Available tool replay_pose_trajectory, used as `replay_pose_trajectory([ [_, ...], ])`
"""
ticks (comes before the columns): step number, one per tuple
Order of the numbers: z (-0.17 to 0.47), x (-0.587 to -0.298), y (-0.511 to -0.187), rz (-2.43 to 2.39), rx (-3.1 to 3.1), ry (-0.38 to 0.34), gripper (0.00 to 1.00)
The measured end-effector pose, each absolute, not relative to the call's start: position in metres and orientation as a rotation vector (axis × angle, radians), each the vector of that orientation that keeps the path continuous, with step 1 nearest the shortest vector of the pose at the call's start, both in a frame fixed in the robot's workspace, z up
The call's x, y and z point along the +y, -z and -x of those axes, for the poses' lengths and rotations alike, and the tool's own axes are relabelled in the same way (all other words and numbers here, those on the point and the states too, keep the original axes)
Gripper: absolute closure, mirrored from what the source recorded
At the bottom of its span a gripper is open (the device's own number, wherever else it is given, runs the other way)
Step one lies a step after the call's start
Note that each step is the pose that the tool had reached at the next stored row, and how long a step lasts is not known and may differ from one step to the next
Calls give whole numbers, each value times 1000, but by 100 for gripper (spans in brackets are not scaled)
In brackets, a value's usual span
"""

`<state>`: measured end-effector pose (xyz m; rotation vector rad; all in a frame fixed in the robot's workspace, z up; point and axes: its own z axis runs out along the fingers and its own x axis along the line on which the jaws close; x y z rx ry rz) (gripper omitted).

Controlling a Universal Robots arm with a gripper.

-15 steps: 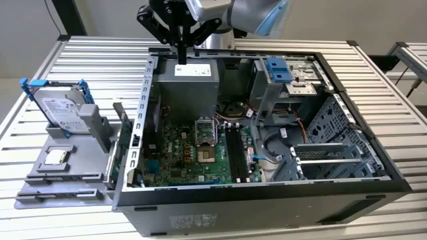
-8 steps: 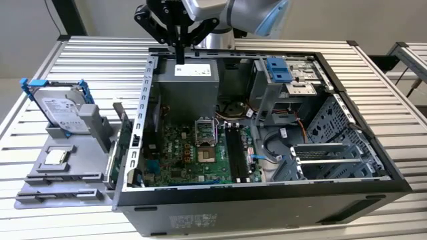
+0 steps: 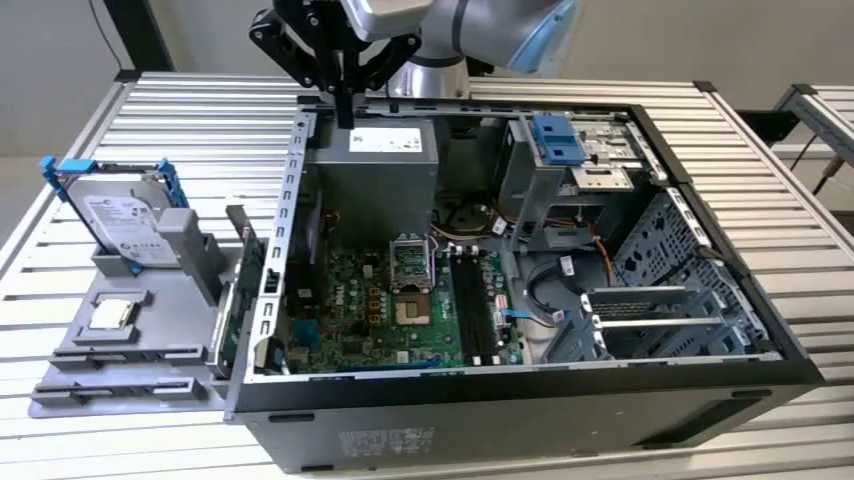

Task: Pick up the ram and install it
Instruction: 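Reach for the ram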

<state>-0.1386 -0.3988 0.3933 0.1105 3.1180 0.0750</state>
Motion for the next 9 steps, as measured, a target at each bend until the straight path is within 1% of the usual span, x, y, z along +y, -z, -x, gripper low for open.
replay_pose_trajectory([
  [9,152,-399,-393,-110,3118,-75,100],
])
